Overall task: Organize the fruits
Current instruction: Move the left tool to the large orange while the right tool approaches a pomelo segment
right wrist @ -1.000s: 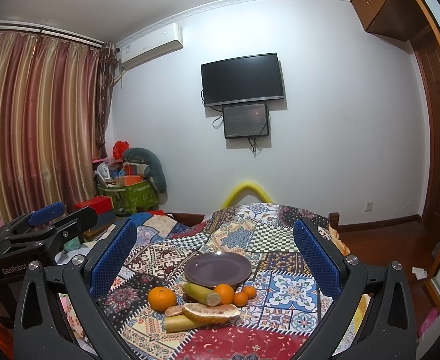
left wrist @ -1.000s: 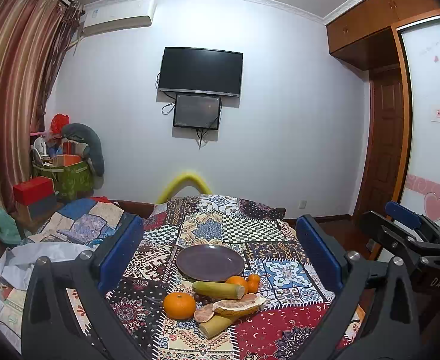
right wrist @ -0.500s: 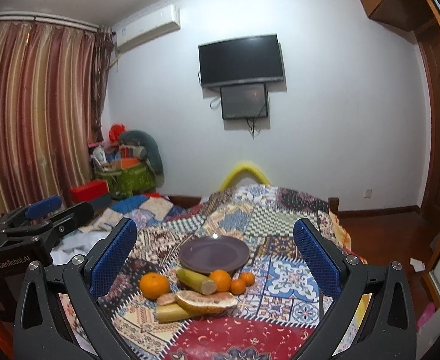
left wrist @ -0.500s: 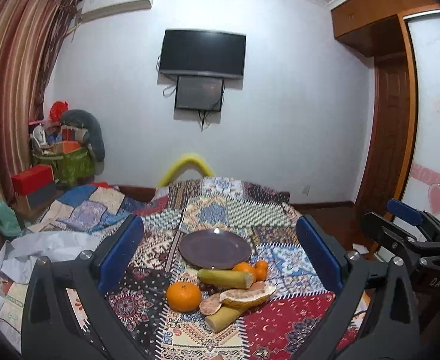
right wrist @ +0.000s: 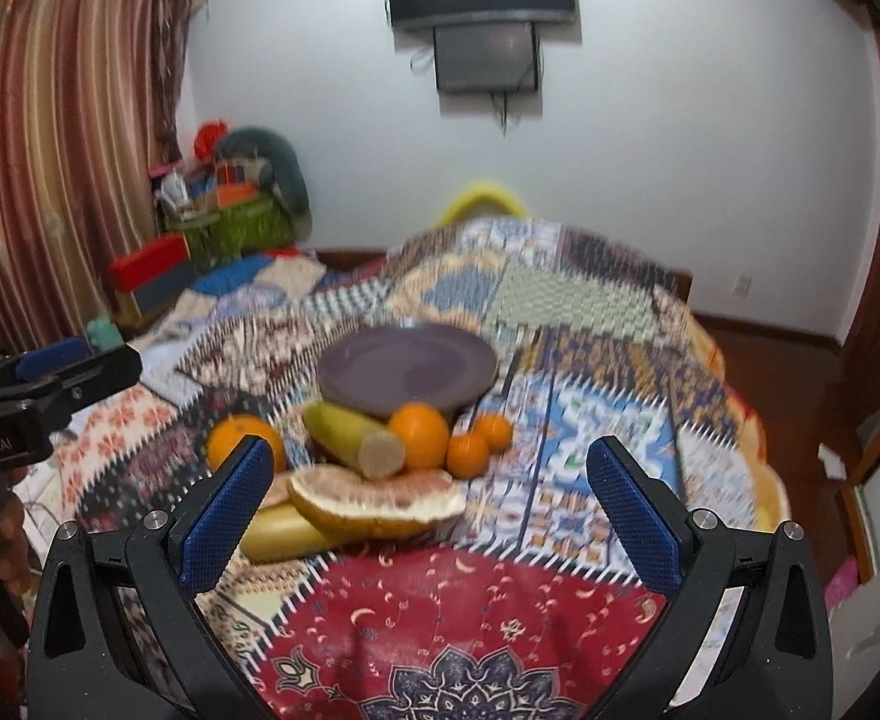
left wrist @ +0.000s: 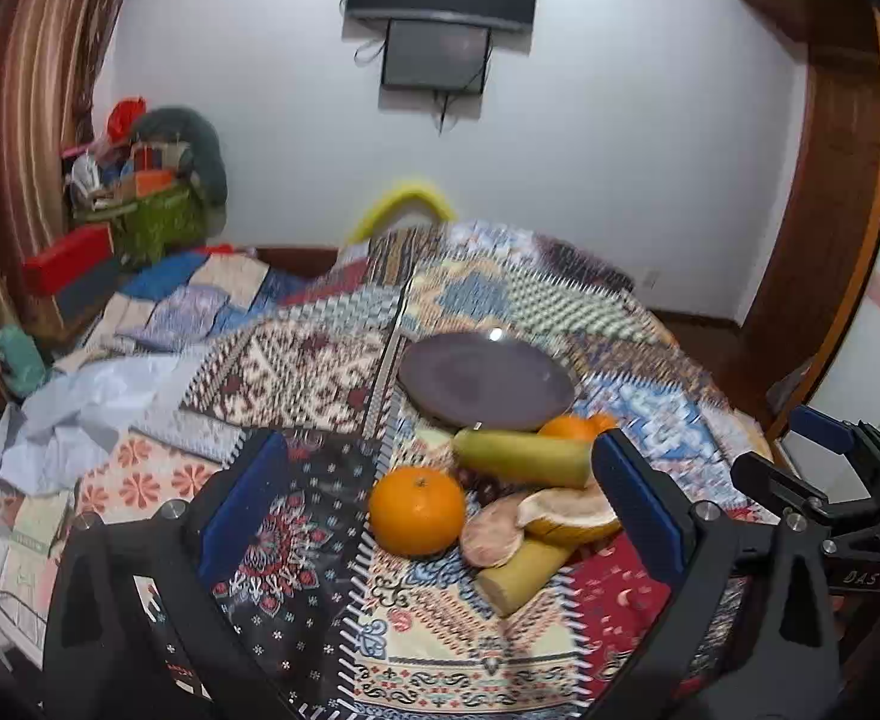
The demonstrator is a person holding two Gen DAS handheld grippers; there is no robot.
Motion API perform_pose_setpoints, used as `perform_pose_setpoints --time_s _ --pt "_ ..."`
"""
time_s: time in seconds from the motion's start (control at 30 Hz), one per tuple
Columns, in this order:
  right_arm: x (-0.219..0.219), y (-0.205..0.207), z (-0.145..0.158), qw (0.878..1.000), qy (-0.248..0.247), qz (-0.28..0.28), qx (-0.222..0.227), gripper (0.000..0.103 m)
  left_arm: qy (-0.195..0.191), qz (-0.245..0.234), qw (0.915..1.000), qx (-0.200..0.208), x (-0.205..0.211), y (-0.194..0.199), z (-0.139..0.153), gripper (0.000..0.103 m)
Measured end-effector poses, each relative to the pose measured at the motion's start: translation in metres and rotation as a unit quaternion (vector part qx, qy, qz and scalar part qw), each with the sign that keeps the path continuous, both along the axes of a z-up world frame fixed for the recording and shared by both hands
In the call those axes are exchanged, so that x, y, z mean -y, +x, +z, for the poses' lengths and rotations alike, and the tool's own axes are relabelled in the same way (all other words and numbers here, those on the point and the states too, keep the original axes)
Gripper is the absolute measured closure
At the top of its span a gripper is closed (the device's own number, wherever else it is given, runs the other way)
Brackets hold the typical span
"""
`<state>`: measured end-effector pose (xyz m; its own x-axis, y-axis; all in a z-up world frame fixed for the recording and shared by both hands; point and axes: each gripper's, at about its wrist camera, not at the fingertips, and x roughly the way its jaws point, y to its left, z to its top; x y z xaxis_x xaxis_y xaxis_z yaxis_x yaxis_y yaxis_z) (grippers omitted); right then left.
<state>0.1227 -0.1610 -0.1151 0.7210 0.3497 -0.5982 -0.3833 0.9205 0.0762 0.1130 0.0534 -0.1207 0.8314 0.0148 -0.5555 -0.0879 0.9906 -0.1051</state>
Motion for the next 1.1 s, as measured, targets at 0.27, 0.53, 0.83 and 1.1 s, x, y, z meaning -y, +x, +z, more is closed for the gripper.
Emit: perform_pose_setpoints --time_s 0.27,0.53,0.83,1.1 --pt "-0.024 0.024 -0.040 0.997 -0.028 0.022 -0.063 0.000 -0.019 0.011 0.9980 -0.059 -0.020 0.026 -0.044 0.000" --pt "-0.055 0.047 -0.061 0.994 -0.031 0.049 -0.095 0.000 -0.021 0.012 0.9947 -0.100 -0.034 0.046 -0.075 0.000" --pt "-0.061 0.057 -0.084 0.988 -0.048 0.072 -0.124 0.000 -0.019 0.001 0.9931 -0.116 -0.041 0.054 -0.089 0.000" --pt "-0.035 0.056 -0.086 0.985 -0.047 0.062 -0.155 0.000 -0.019 -0.017 0.9916 -0.127 -0.030 0.070 -0.099 0.000"
